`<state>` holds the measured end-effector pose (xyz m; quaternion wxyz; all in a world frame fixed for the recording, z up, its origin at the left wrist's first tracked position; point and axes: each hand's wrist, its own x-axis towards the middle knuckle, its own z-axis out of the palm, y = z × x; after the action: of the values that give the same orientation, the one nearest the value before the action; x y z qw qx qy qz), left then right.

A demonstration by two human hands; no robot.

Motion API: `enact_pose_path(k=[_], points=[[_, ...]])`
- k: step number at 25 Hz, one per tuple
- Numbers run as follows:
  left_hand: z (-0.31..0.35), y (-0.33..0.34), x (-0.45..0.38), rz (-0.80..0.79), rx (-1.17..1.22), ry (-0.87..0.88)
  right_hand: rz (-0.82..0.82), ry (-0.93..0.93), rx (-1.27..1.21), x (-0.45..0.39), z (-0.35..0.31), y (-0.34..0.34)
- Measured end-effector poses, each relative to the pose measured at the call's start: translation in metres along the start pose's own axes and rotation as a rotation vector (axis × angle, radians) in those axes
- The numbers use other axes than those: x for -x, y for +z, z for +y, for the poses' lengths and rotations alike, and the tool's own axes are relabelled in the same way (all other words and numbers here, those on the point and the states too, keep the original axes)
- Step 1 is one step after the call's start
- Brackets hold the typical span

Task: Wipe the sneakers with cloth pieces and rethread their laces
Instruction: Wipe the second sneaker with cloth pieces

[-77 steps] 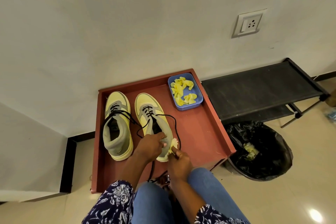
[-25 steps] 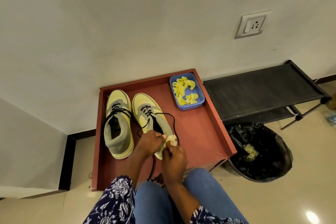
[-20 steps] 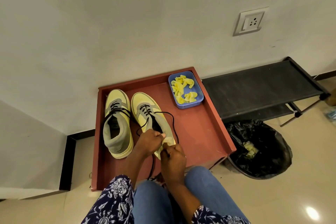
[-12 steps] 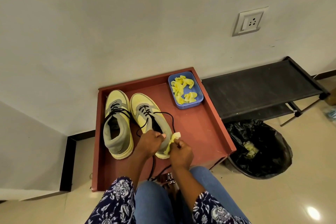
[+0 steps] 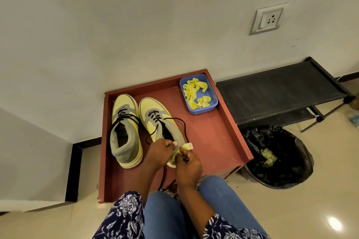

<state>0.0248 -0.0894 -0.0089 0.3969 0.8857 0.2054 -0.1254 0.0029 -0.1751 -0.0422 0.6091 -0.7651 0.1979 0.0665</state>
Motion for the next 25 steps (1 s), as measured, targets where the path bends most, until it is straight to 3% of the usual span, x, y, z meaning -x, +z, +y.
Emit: enact_pose_path(k=[4,13,16,21,25], points=[[-0.001,0.002,0.000,0.005,-0.045,0.032,-0.025,0.154,0.010,-0.018,0.003,-0.009],[-0.003,0.006,0.001,0.063,-0.087,0.062,-0.276,0.075,0.293,-0.059,0.001,-0.021],[-0.005,0.010,0.001,0.099,-0.085,0.075,-0.229,0.030,0.329,-0.037,0.010,-0.017],[-0.008,0.014,0.000,0.139,-0.078,0.076,-0.203,0.249,0.139,0.005,0.024,0.007],[-0.011,0.016,0.002,0.145,-0.110,0.138,-0.114,0.281,0.099,-0.005,0.026,0.006]])
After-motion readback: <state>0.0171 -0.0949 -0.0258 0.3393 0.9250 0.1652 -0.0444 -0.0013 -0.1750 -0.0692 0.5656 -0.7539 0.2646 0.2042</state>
